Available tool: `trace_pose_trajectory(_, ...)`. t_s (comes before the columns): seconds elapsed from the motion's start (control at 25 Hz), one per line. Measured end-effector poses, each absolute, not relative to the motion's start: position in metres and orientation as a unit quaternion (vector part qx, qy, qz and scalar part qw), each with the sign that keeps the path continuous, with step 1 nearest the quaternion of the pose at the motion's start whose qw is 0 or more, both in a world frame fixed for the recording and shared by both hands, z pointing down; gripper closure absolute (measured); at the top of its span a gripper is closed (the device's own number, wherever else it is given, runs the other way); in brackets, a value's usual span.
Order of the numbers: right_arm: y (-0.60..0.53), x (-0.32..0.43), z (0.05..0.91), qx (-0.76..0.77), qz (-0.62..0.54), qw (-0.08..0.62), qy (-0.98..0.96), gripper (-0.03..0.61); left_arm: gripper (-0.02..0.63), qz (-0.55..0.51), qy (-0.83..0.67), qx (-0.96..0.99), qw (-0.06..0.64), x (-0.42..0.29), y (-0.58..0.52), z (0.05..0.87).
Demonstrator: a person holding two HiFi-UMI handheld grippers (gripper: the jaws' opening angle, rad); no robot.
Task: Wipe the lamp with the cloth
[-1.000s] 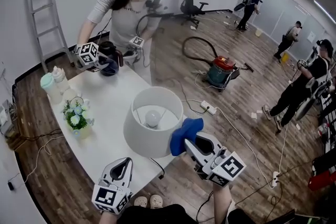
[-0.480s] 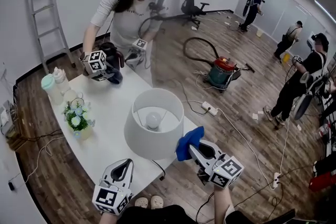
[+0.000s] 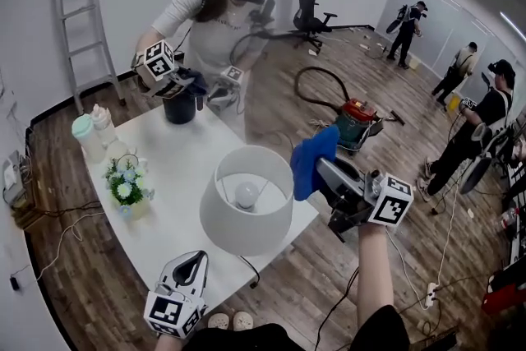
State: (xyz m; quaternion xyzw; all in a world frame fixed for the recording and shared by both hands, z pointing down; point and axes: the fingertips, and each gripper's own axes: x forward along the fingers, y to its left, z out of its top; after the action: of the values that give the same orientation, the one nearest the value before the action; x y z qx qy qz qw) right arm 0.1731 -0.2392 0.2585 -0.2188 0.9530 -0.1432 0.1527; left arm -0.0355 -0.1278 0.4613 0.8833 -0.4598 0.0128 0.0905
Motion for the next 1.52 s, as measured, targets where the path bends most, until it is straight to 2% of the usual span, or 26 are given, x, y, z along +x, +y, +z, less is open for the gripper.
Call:
trace_pose_trajectory(0.12, -0.256, 0.159, 0.274, -0.192, -0.182, 0.12, 0.957, 0.503, 0.601, 0.016, -0.466, 0.88, 0.089, -0.038, -0.128, 0.462)
trace_pose_trajectory(0.32, -0.278, 0.16, 0.311, -0.178, -0.255, 0.121, 0.943, 0.503, 0.601, 0.025, -0.478, 0.874, 0.082, -0.042, -0.127, 0.464)
trace_pose_trajectory(0.72, -0.315, 0.176, 0.41, -0.216, -0.351, 0.023, 0.911, 0.503, 0.601, 0.024, -0.488, 0.868, 0.094, -0.037, -0.135, 0.468)
trace_pose_trajectory(0.96, -0.342, 0.175, 0.339, -0.186, -0.286, 0.082, 0.936, 0.503, 0.601, 0.02, -0.499, 0.862, 0.091, -0.042, -0.145, 0.463)
trace_pose_trajectory(1.16, -0.34, 0.139, 0.268, -0.077, -0.22, 0.072, 0.97, 0.503, 0.601, 0.018, -0.504, 0.859, 0.085, -0.041, -0.152, 0.458)
trace_pose_trajectory(1.32, -0.332, 0.096, 0.247, 0.021, -0.194, 0.013, 0.981, 0.503, 0.601, 0.016, -0.507, 0.858, 0.077, -0.042, -0.156, 0.453)
trace_pose_trajectory(1.52, -0.336, 0.056, 0.28, 0.092, -0.232, -0.076, 0.965, 0.503, 0.601, 0.018, -0.515, 0.854, 0.076, -0.045, -0.158, 0.45)
